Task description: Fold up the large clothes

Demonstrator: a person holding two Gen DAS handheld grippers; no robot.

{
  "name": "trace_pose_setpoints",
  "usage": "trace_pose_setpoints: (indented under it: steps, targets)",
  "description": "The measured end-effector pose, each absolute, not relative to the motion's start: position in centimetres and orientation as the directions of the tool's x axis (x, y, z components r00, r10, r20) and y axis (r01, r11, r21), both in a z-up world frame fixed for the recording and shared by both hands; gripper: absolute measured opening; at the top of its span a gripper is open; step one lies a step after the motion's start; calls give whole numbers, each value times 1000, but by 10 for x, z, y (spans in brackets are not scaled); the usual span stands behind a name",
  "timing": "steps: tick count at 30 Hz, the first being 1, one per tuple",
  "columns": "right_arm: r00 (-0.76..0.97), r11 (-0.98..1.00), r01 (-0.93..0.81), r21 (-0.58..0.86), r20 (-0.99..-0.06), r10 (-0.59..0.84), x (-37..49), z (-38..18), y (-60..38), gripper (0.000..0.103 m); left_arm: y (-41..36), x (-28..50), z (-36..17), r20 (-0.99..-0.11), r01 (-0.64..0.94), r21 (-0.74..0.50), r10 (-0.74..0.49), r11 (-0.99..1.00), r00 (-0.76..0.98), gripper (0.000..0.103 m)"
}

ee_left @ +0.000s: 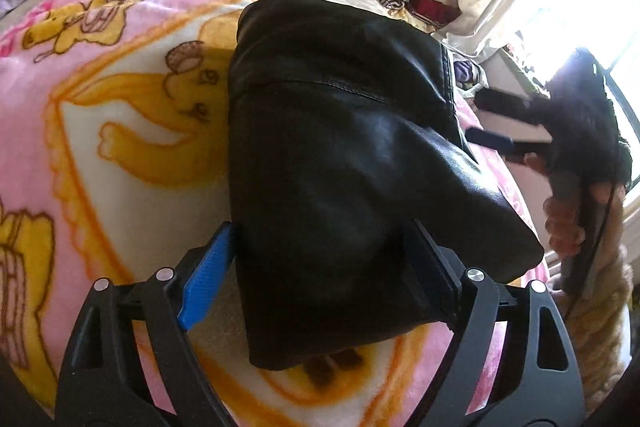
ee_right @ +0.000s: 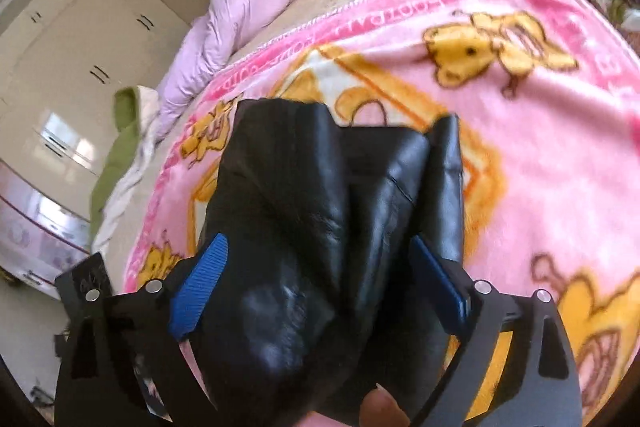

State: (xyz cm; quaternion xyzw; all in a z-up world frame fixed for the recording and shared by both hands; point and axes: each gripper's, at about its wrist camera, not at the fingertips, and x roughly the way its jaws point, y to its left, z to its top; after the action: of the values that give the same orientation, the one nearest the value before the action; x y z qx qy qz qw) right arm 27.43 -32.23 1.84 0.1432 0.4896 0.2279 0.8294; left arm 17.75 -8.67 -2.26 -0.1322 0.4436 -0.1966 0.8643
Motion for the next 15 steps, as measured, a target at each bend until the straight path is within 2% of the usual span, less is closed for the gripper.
trace_pose_setpoints:
  steps: [1,3,5,7,9,15]
  targets:
    - [400,879,-220,423,-783,477,280,13,-314,90,-90,177,-22,-718,223,-390,-447,893,533,77]
    - [423,924,-175,340,-821,383,284,7,-304,37,-89,177,-23,-722,223,-379,-438,898,536,77]
    - [487,916,-203,347,-776,402,274,19,-305,17,-90,179,-21,-734,227,-360,-425,905,530,77]
    - [561,892,-276,358,-693,452,255,43,-314,15,-86,180,-15,-722,238,-385,-452,892,524,80]
    - [599,886,-304,350,-653,463,244,51,-327,15,-84,179,-7,-689,264,-412,-488,872,536,82]
    - [567,899,-180,399,-705,426,255,-8,-373,17,-116,187,-19,-739,306,-349,-461,886,491,82]
